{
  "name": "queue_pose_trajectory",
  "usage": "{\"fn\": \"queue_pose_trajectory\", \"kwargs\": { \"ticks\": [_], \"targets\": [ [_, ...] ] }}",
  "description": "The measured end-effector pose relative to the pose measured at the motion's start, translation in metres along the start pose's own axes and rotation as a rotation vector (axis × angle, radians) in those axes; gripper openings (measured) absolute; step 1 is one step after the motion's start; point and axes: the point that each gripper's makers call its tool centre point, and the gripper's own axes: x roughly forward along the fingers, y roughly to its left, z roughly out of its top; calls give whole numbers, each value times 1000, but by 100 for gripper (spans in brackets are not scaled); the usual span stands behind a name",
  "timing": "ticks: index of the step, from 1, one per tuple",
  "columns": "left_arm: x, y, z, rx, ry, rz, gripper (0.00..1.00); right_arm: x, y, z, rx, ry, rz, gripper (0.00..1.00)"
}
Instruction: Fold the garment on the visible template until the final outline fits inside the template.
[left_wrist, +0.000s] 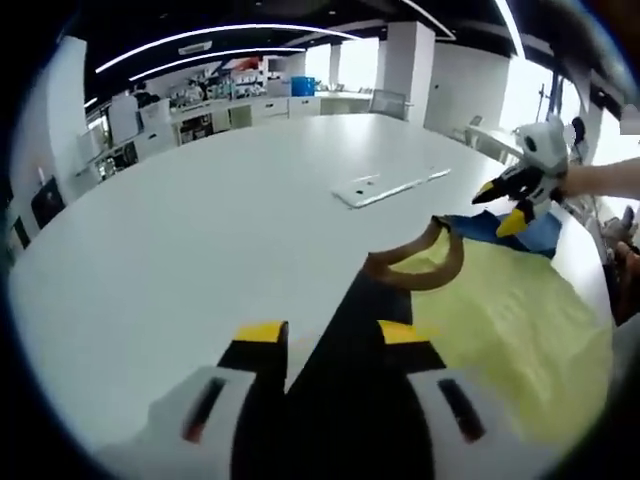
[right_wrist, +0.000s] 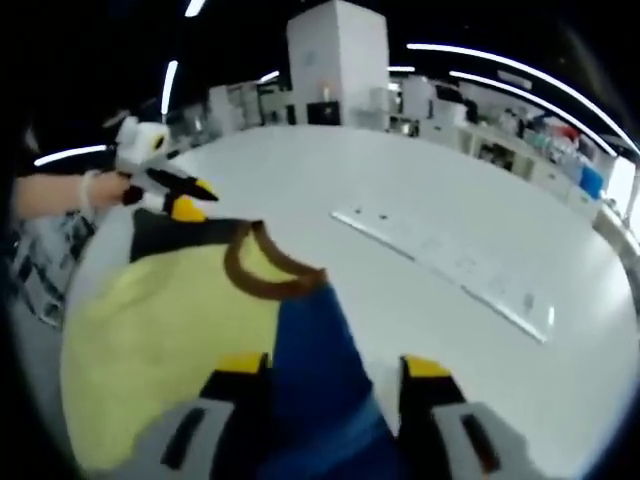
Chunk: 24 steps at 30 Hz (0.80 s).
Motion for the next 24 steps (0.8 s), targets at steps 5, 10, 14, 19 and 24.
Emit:
{"fn": "queue_pose_trajectory", "kwargs": {
  "ticks": [5, 10, 14, 19, 24],
  "targets": [
    [-12, -20, 7, -45, -20, -75, 62, -8, 4, -2, 15, -14, 25, 73],
    [-29, -42, 9, -50, -29, -123, 90, -24, 7, -3, 42, -39, 16, 86],
    [-37, -56, 9, -48, -36, -147, 98, -35, 5, -8, 60, -44, 1, 91],
    [-51, -65, 13, -67, -58, -160, 99, -53, 8, -14, 85, -57, -14, 95],
    [-68, -69, 13, -75, -79, -152, 98, -73, 5, -25, 99, -52, -44, 92]
  ]
}}
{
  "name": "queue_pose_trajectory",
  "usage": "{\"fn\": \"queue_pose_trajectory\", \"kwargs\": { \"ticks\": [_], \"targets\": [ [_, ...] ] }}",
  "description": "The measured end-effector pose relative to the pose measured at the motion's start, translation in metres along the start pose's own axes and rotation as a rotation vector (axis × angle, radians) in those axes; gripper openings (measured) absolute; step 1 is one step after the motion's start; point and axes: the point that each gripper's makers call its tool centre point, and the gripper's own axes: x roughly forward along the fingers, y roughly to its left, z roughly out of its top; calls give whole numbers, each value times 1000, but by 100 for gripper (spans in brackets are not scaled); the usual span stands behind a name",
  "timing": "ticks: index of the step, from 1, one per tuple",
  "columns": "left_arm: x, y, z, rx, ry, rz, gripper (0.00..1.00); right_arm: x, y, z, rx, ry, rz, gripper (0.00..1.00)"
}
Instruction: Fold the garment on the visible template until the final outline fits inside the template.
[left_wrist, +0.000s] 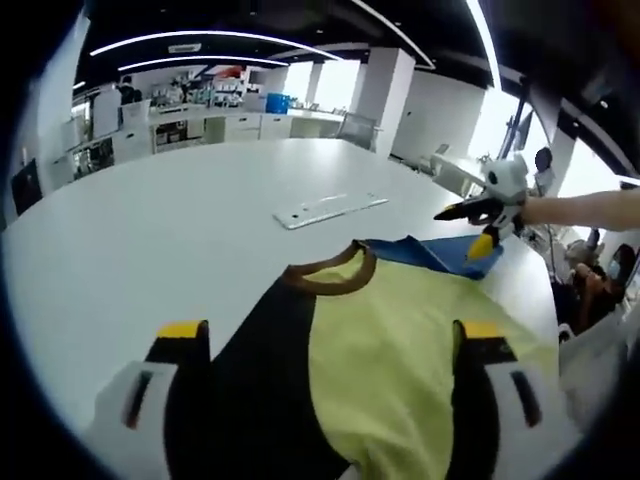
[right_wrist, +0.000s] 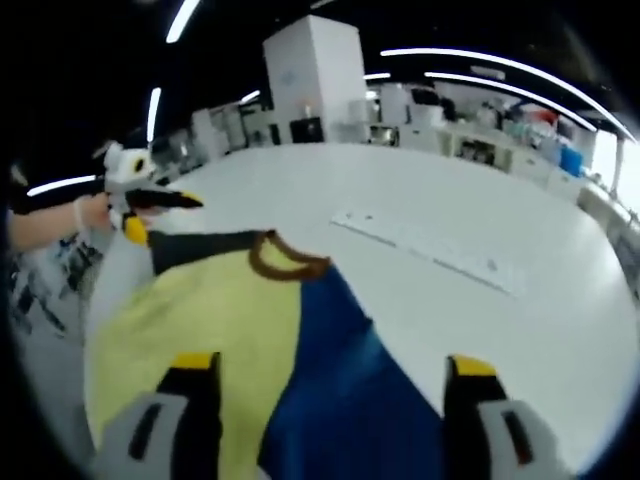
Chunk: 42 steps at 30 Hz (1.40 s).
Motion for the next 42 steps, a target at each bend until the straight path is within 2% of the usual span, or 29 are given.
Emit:
{"fn": "queue_pose_trajectory", "kwargs": {
  "ticks": [2, 3, 10, 12, 15, 16, 19, 20, 23, 25, 31, 32, 34, 38, 39, 42],
  "targets": [
    [-7, 6, 2, -13, -17, 4, 98, -7, -10, -3, 19, -5, -17, 91],
    [-12, 6, 3, -14, -20, 9, 97, -14, -8, -7, 20, 0, -28, 91],
    [-38, -5, -2, 5, -53, 24, 95, -52, -27, -30, 89, -19, -94, 88],
    [-44, -2, -9, 8, -47, 27, 95, -61, -26, -40, 112, -20, -116, 87],
    [-55, -11, -20, 7, -50, 45, 94, -71, -43, -49, 133, -16, -134, 86],
    [-61, -5, -23, 4, -49, 50, 94, -76, -46, -54, 136, -13, -147, 86],
    [-73, -9, -32, 5, -45, 66, 93, -92, -51, -64, 158, -20, -172, 86],
    [-79, -1, -34, 0, -46, 72, 93, -96, -51, -67, 166, -25, -180, 86],
    [-89, -4, -40, -11, -55, 78, 92, -109, -57, -80, 186, -19, -197, 85],
    [-98, 2, -43, -16, -59, 93, 92, -116, -58, -85, 194, -18, -210, 84],
    [-122, -14, -48, -32, -98, 112, 91, -143, -74, -106, 226, -17, -251, 83],
    [-126, -23, -50, -27, -96, 112, 92, -148, -76, -111, 235, -17, -259, 83],
    [-130, -22, -52, -18, -98, 107, 91, -157, -81, -123, 250, -6, -282, 82],
    [-146, -42, -66, -1, -90, 110, 90, -173, -84, -147, 304, 14, -325, 80],
    [-148, -41, -67, -1, -89, 109, 90, -178, -83, -152, 311, 13, -335, 79],
    [-156, -39, -70, 4, -94, 111, 90, -185, -99, -167, 350, 18, -374, 75]
  ]
}}
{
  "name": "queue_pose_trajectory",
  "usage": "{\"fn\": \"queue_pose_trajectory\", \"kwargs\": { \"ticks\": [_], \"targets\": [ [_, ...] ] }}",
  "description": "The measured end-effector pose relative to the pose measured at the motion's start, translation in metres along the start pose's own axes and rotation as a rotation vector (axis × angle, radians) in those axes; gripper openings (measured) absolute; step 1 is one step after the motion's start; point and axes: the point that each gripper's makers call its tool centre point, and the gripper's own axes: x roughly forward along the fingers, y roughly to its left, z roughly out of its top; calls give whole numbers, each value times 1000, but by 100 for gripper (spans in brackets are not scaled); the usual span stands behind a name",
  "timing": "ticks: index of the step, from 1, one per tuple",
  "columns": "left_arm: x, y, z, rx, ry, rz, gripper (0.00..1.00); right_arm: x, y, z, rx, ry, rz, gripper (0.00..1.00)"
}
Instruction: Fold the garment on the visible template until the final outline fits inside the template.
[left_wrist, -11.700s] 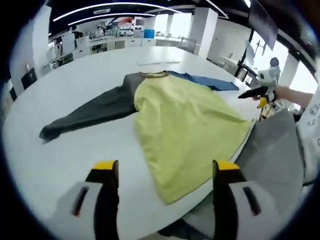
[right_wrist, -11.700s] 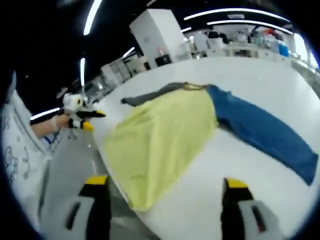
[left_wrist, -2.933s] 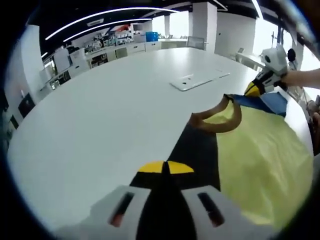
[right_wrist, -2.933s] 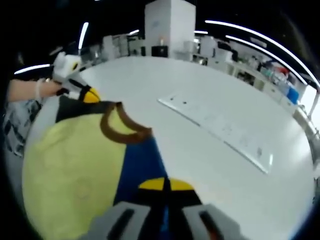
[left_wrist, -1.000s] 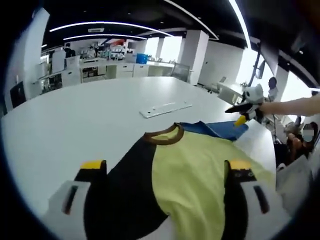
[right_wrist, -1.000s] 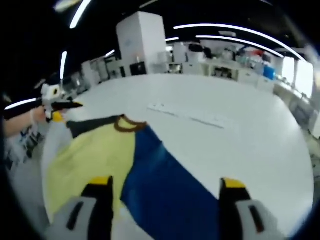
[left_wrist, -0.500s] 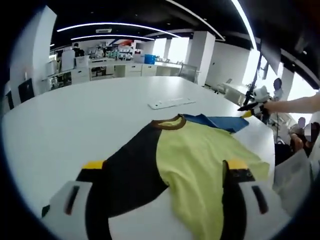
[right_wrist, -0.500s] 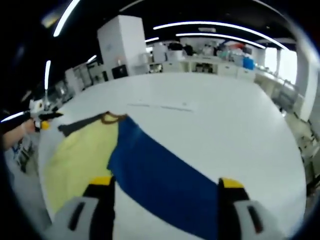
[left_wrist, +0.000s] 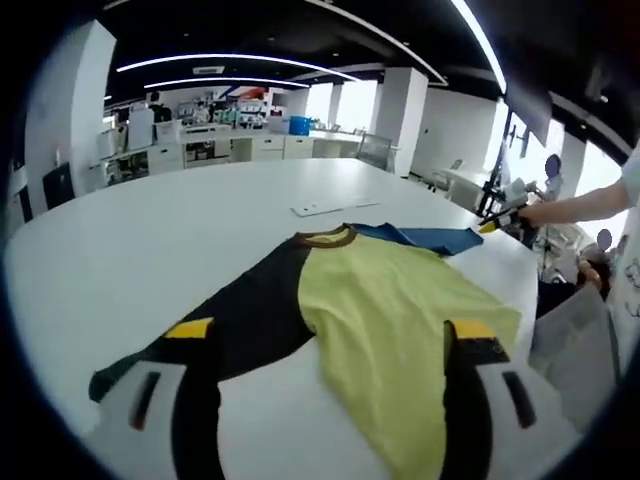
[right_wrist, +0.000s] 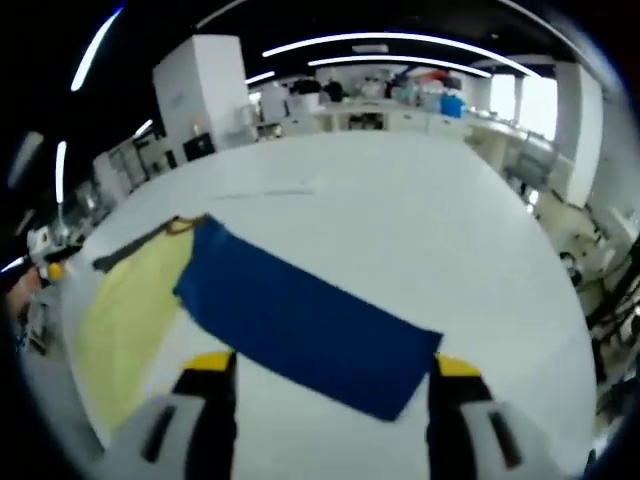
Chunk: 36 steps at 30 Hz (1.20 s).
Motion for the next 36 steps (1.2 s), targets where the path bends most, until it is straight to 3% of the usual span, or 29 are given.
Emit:
{"fn": "queue_pose_trajectory", "kwargs": {
  "ticks": [5, 9, 17, 19, 22, 26, 30, 36],
  "targets": [
    [-19, -11, -5, -27, -25, 13, 89, -5, -15, -11, 88, -11, -53, 63],
    [-27, -10, -4, -25, -70, 19, 86, -6, -25, -16, 119, -1, -92, 44],
    [-40, -11, -9, -35, -77, 30, 85, 1, -30, -27, 176, 9, -99, 32],
    [-42, -10, -12, -41, -66, 31, 85, 4, -31, -31, 174, 23, -106, 35],
    [-44, -11, -13, -48, -66, 38, 85, 5, -28, -32, 134, 37, -99, 23],
    [-44, -14, -11, -58, -74, 36, 84, 7, -30, -29, 164, 13, -101, 20],
    [-43, -16, -12, -57, -68, 38, 83, 5, -34, -32, 145, 45, -132, 1],
    [-38, -17, -15, -70, -64, 43, 82, -1, -40, -32, 128, 51, -152, 0]
  ]
}}
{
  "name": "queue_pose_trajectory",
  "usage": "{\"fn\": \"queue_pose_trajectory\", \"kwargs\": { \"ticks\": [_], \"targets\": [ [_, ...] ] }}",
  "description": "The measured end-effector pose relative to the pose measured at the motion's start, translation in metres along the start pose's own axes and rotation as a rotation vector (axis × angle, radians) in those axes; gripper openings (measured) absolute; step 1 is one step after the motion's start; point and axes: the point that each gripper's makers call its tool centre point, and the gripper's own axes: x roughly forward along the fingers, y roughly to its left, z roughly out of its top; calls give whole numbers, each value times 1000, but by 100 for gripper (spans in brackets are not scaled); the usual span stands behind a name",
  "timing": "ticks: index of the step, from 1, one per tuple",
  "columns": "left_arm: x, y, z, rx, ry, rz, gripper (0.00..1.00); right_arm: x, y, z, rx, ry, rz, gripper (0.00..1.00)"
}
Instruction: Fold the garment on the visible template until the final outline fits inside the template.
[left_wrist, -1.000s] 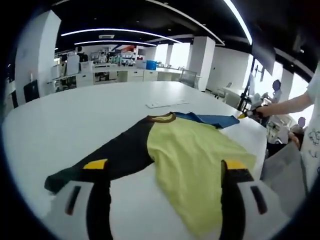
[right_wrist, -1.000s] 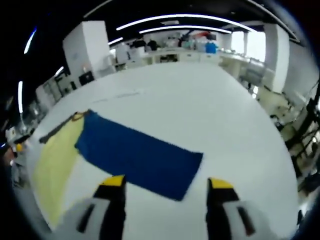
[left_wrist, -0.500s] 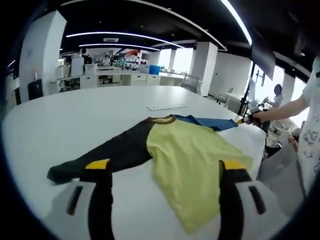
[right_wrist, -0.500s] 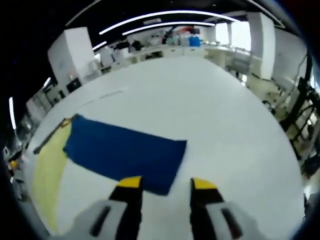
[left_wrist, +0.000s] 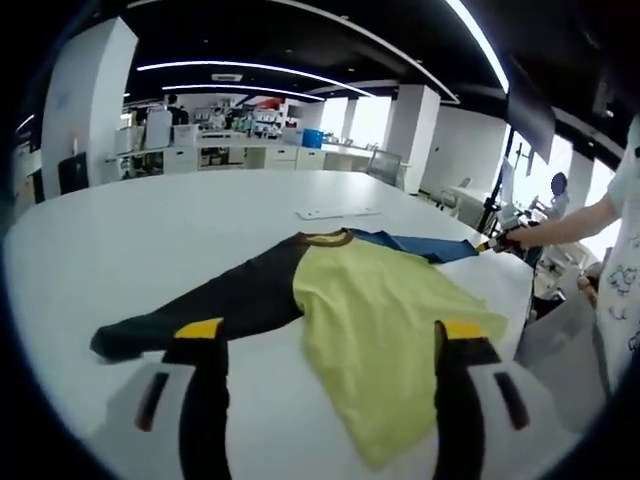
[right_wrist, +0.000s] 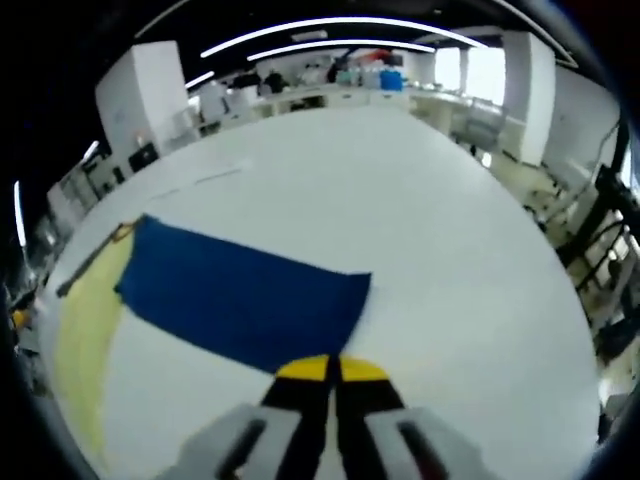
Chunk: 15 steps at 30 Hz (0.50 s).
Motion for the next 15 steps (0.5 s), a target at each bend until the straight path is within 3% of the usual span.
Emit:
{"fn": "queue_pose_trajectory", "kwargs": {
  "ticks": [9, 11, 15],
  "targets": [
    [6, -3, -1, -7, -7, -16, 81, -4, -3, 22, -9, -50, -3, 0],
    [6, -5, -1, -15, -12, -22, 81, -8, 3, 31, -3, -72, 15, 0],
    [7, -7, -1, -15, -21, -32, 81, -19, 33, 53, -14, -118, 74, 0]
  ]
}}
